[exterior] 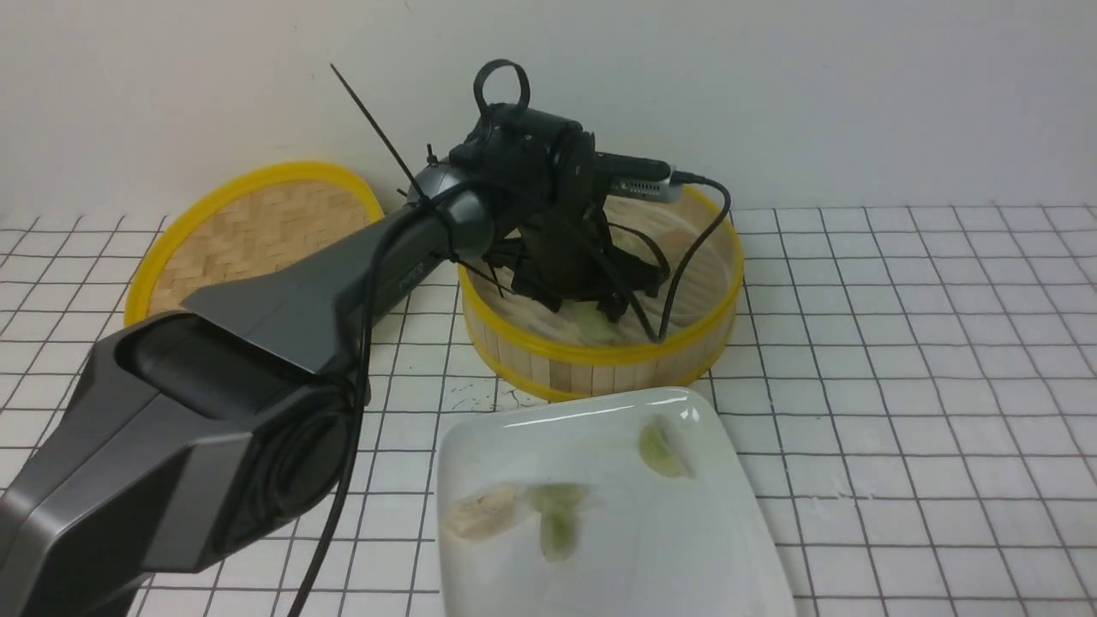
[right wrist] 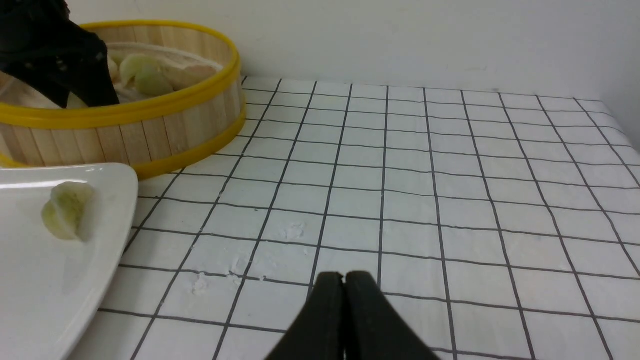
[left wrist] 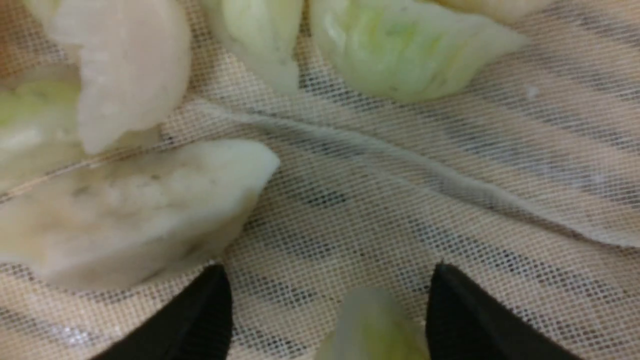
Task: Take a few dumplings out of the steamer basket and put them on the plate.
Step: Use the left arm to grab a dumpling from the steamer, then use the left arm to put the dumpling into the plate
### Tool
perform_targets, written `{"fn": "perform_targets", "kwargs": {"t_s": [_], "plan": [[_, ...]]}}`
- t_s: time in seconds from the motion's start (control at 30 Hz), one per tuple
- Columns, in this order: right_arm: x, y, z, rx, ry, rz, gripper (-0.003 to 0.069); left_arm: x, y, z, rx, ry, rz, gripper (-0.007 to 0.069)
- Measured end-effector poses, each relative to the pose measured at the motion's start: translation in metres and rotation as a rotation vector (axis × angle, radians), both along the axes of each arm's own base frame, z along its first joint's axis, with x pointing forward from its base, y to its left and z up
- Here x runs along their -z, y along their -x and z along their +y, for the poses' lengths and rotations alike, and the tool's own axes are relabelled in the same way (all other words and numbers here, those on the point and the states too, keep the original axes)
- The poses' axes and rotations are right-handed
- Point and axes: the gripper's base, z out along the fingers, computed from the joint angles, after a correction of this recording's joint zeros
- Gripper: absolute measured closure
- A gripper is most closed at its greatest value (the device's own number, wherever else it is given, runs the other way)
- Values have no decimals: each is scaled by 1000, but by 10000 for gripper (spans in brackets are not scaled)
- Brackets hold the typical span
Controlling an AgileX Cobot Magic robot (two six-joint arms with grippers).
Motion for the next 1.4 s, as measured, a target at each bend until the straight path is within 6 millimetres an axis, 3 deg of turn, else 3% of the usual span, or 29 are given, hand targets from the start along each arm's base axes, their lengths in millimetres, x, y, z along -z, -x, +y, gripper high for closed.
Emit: {"fn": "perform_targets", "kwargs": {"t_s": [0.07,0.1,0.13,0.2,0.33,0.47,0.57,0.67,0.77,0.9,0.97,1.0,1.1,1.27,1.4], "plan": [[0,0,0,0,0,0,673,0,0,0,1,-5,1,294],[0,0,0,0,0,0,673,0,0,1,0,-6,3,294],[0,0,0,0,0,0,673,0,0,1,3,-10,7,398],[0,0,0,0,0,0,673,-7,1,1,19,-13,5,463],[0,0,0,0,0,0,673,-27,10,4,47,-38,61,462],[0,0,0,0,1,-1,673,-76,22,9,83,-19,32,462],[0,0,0,0,1,-1,673,-118,42,15,136,28,-1,462],[0,0,0,0,1,-1,673,-132,65,17,168,54,36,462],[0,0,0,0,1,0,673,-124,83,19,188,38,103,462],[0,0,0,0,1,0,673,-74,95,8,252,-39,241,463],[0,0,0,0,1,0,673,-65,95,5,268,-51,256,463],[0,0,0,0,1,0,673,-52,95,1,283,-66,278,456],[0,0,0,0,1,0,673,-32,96,-6,301,-88,312,370],[0,0,0,0,1,0,673,-31,94,-8,305,-97,303,225],[0,0,0,0,1,0,673,-60,75,-3,245,-128,154,196]]}}
